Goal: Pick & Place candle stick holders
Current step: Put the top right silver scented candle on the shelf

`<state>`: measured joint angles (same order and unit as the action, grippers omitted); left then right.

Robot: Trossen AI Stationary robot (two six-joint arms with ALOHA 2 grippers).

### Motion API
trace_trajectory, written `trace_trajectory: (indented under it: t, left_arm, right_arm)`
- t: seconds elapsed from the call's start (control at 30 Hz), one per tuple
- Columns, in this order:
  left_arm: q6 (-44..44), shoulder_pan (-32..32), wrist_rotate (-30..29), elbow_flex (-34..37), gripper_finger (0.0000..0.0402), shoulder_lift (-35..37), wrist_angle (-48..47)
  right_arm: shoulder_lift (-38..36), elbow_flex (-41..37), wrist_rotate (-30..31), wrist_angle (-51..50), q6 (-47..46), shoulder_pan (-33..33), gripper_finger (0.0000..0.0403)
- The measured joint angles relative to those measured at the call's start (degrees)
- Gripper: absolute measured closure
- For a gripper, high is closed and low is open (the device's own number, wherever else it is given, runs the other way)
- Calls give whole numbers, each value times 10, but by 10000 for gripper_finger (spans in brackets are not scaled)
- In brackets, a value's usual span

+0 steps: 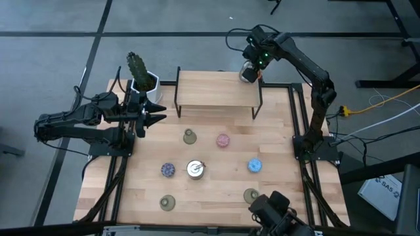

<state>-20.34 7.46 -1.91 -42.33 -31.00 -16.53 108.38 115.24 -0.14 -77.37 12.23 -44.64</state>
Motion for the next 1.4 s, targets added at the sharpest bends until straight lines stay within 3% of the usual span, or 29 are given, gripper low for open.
trace_trajectory:
  t: [1.4]
  left_arm:
    - [0, 0, 0, 0, 222, 0, 0]
  right_arm:
    - [8, 0, -31, -9, -24, -15, 59]
